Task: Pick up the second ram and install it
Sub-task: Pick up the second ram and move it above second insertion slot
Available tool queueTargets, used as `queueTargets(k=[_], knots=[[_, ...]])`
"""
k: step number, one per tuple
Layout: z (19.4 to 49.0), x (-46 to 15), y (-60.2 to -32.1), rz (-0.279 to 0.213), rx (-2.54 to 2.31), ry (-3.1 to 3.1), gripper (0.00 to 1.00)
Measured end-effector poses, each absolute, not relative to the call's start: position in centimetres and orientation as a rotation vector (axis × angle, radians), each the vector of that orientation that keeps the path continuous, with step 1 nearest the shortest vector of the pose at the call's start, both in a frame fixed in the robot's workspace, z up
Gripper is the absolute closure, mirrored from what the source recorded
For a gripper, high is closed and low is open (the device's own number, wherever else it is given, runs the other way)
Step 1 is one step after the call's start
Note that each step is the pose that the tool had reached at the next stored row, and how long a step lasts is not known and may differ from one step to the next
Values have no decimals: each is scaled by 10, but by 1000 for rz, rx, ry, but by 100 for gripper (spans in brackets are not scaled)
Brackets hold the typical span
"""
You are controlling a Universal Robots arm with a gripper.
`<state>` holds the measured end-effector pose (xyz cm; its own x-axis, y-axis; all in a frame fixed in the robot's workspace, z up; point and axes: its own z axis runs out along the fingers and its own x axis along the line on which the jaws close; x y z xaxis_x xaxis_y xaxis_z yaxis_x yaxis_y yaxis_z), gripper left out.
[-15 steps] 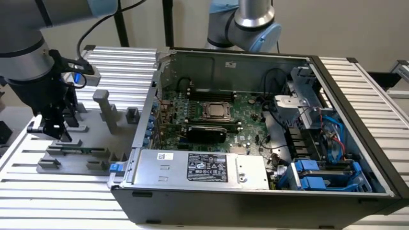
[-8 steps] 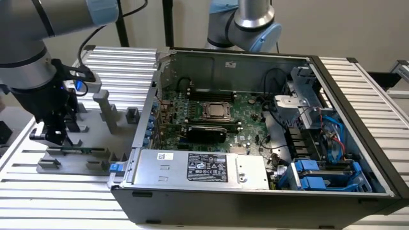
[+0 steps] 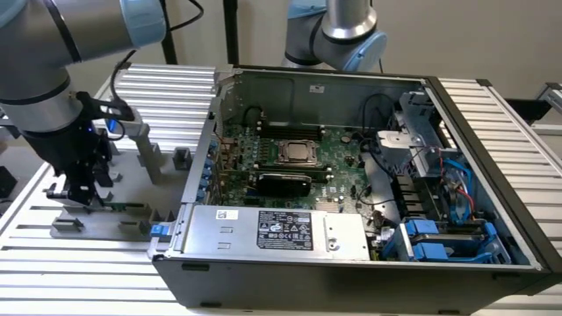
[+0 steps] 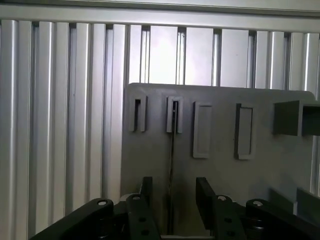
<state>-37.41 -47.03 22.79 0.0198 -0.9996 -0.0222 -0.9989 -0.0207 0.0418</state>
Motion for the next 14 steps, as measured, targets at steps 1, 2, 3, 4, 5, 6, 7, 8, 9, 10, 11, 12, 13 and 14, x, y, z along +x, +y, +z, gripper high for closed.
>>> queueTargets(k=[1, 2, 3, 4, 5, 6, 7, 8, 9, 10, 11, 12, 13, 14], knots=[[226, -374, -470, -71, 2233, -2188, 0], [224, -374, -470, -71, 2233, -2188, 0], [222, -373, -470, -71, 2233, -2188, 0], [220, -373, -470, -71, 2233, -2188, 0], [219, -373, -470, -71, 2233, -2188, 0], [217, -373, -469, -71, 2233, -2188, 0], [215, -372, -469, -71, 2233, -2188, 0], [213, -372, -469, -71, 2233, -2188, 0], [211, -372, -468, -71, 2233, -2188, 0], [210, -372, -468, -71, 2233, -2188, 0], [208, -372, -467, -71, 2233, -2188, 0], [206, -372, -467, -71, 2233, -2188, 0], [204, -372, -466, -71, 2233, -2188, 0], [202, -372, -466, -71, 2233, -2189, 0]])
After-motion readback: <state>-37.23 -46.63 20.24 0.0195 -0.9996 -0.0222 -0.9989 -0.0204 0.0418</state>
